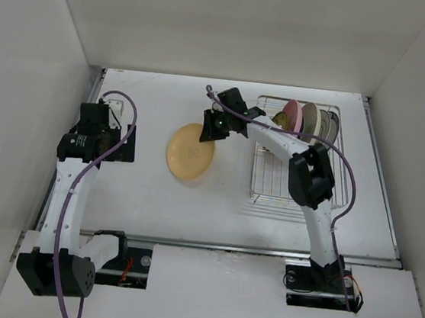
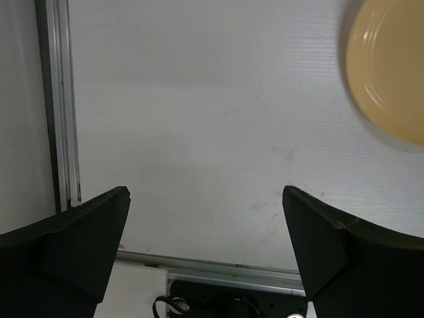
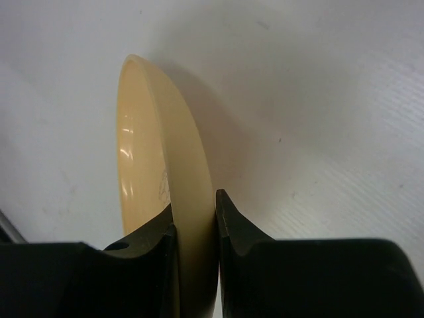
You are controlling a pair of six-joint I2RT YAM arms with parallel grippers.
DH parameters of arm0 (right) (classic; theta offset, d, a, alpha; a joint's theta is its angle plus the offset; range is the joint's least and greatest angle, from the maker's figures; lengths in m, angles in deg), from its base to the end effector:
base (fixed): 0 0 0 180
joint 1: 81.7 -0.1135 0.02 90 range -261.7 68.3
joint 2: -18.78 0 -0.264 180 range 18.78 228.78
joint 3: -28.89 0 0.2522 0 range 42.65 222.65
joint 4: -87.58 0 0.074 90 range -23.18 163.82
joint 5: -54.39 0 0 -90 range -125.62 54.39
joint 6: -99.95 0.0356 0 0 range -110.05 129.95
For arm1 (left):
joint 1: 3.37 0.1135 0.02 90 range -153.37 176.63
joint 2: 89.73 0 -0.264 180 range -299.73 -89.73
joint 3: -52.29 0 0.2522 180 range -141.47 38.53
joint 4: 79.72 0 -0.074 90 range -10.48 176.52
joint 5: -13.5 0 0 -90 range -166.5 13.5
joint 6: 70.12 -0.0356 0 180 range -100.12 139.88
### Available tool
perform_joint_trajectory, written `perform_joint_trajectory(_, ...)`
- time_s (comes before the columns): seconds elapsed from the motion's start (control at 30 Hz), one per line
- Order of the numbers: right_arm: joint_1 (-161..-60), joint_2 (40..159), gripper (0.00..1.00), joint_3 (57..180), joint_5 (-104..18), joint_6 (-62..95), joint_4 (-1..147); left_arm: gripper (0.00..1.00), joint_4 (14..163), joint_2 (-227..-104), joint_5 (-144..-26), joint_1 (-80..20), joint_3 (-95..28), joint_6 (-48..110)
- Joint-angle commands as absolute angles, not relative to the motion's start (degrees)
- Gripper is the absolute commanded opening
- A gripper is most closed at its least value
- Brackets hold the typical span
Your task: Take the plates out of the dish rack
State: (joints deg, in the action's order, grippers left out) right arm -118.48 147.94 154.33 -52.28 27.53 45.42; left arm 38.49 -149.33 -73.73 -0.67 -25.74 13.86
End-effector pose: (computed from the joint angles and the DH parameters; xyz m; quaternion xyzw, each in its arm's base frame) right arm 0.4053 0.3157 0.2242 -0.2066 0.8951 0.2893 0.2692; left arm 0.2050 0.0114 0.3457 0.0170 0.9179 0.0522 0.3929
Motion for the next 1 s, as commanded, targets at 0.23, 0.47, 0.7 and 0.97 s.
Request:
perform_joint_trajectory(0.23, -118.7, 144.1, 0.47, 153.6, -57.3, 28.2, 48.1, 0.99, 37.5, -149.8, -81.6, -0.7, -26.9, 11.7)
perform_joint_trajectory(0.47, -118.7, 134.9, 0.74, 157.6, -39.4, 26.4, 38.9, 0.99, 37.0, -150.8, -84.0, -0.7, -30.1, 10.0)
perform_joint_trajectory(0.7, -116.6, 120.1, 0.83, 160.5, -5.9, 26.4, 31.5, 0.99, 37.0, -151.3, -84.0, -0.7, -30.1, 9.5)
perform_joint_trajectory(0.97, -104.2, 117.2, 0.79, 160.5, 2.0, 25.9, 23.5, 0.99, 37.5, -150.8, -84.0, -0.7, -27.1, 9.0)
